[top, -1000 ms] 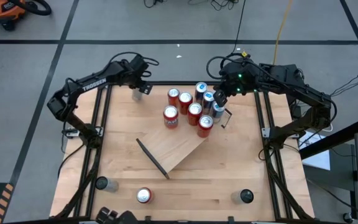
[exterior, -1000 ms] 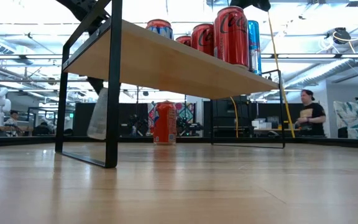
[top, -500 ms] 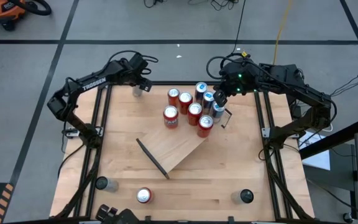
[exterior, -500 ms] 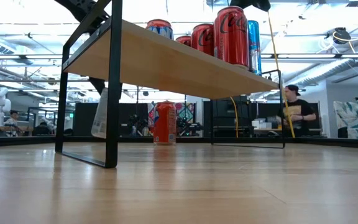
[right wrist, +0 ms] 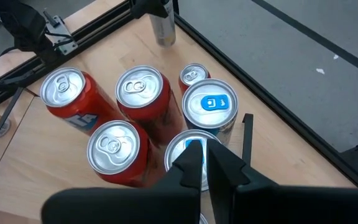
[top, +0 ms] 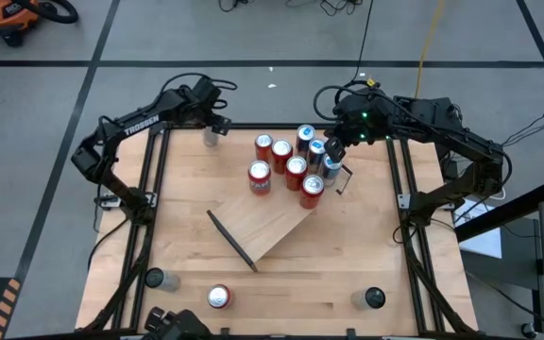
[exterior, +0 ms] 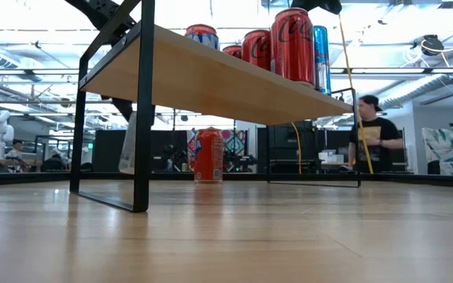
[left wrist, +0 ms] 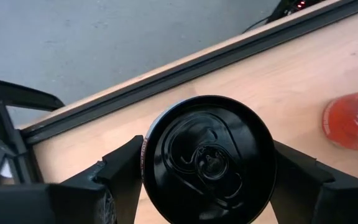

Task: Place canned beverage on shelf
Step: Put the top white soda can on the shelf

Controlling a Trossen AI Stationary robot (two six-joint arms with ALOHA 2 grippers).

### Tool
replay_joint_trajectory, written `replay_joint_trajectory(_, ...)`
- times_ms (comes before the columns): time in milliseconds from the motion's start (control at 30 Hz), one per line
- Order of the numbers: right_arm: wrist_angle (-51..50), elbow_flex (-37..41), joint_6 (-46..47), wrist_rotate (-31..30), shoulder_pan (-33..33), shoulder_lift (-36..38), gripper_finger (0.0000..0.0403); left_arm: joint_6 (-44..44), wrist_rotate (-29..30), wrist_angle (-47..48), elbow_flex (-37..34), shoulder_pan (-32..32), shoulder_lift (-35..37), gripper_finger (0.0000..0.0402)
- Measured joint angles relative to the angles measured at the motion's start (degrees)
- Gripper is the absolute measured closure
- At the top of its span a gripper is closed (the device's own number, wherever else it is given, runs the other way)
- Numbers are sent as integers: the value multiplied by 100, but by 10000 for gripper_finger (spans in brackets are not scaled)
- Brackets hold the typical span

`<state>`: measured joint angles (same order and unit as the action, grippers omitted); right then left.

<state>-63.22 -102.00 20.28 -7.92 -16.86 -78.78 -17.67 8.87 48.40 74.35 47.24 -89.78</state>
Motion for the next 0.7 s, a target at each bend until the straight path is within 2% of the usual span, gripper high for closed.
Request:
replay_joint_trajectory(400, 93, 0, -81, 42, 87, 0, 402, 20, -873, 265, -59, 17, 75, 136)
replay_joint_trajectory(700, 220, 0, 146, 46, 329, 0, 402, -119, -1025, 453, -59, -294, 931, 136)
